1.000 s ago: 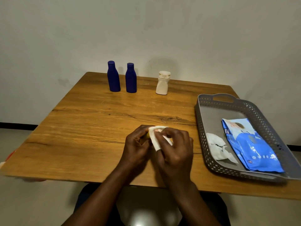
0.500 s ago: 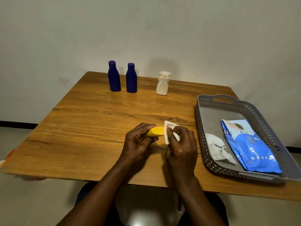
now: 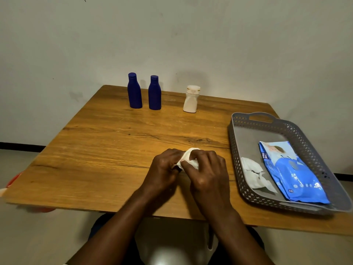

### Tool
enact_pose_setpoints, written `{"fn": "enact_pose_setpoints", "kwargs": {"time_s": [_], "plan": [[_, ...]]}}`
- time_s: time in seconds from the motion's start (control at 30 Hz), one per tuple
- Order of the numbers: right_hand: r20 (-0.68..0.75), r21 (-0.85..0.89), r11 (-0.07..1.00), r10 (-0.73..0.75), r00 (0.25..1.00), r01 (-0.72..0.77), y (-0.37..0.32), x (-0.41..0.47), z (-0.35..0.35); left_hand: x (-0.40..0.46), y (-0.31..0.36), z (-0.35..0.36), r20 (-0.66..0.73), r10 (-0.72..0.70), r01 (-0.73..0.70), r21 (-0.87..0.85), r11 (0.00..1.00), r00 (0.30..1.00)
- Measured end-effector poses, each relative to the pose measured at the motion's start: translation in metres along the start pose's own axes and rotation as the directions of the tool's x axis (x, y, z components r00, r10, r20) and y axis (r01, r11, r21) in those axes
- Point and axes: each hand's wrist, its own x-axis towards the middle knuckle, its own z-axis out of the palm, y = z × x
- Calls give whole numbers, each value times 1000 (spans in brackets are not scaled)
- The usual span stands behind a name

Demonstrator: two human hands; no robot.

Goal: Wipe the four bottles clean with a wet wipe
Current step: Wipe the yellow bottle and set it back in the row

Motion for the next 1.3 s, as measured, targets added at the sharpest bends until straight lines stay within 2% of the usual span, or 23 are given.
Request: {"fn": "enact_pose_setpoints", "kwargs": {"time_s": [0.1, 0.17, 0.3, 0.43, 0.47, 0.5, 0.57, 0.63, 0.67, 0.73, 0.83, 0.93, 1.0, 1.07, 1.17, 1.23, 1.3], "plan": [[32, 20, 999, 26, 999, -26, 1, 6, -4, -1, -4, -4, 48, 76, -80, 97, 992, 996], [71, 147, 984, 88, 994, -98, 5, 8, -1, -2, -6, -5, 82, 93, -104, 131, 986, 992], [221, 496, 799, 262, 939, -340, 28, 8, 14, -2, -7, -6, 106, 109, -126, 179, 976, 988], [360, 544, 677, 345, 867, -495, 43, 10, 15, -2, -7, -11, 51, 74, -79, 108, 991, 996], [413, 572, 601, 376, 830, -558, 42, 10, 14, -1, -8, -11, 33, 66, -69, 97, 993, 997], [477, 606, 481, 417, 773, -634, 39, 11, 11, -1, -9, -10, 14, 59, -60, 85, 995, 998], [596, 646, 162, 504, 626, -746, 30, 10, 11, 0, -8, -8, -34, 27, -25, 56, 998, 999], [681, 627, -133, 571, 458, -767, 20, 10, 14, 2, -6, -5, -93, -15, 18, 28, 999, 996], [701, 622, -237, 594, 395, -747, 14, 11, 15, 3, -5, -4, -121, -27, 30, 25, 999, 992], [706, 639, -387, 638, 307, -665, 4, 16, 18, 3, -3, -3, -164, -28, 37, 47, 998, 986], [710, 661, -525, 668, 221, -537, -9, 27, 18, 4, -1, -2, -187, 23, 7, 154, 988, 982], [741, 644, -599, 643, 193, -475, -23, 33, 16, 2, -3, 0, -183, 89, -33, 285, 958, 979], [779, 607, -656, 603, 173, -449, -29, 34, 15, 1, -7, 0, -168, 88, -23, 353, 935, 982], [810, 575, -696, 556, 184, -430, -34, 34, 13, 0, -13, -2, -158, 78, -8, 401, 916, 984], [817, 576, -673, 502, 285, -464, -38, 30, 9, 2, -17, -9, -143, 95, -22, 444, 896, 985], [789, 615, -622, 486, 377, -485, -35, 28, 8, 7, -12, -11, -158, 86, -22, 371, 928, 984], [764, 645, -580, 488, 422, -498, -25, 28, 11, 13, -8, -14, -204, 19, 31, 239, 971, 979]]}}
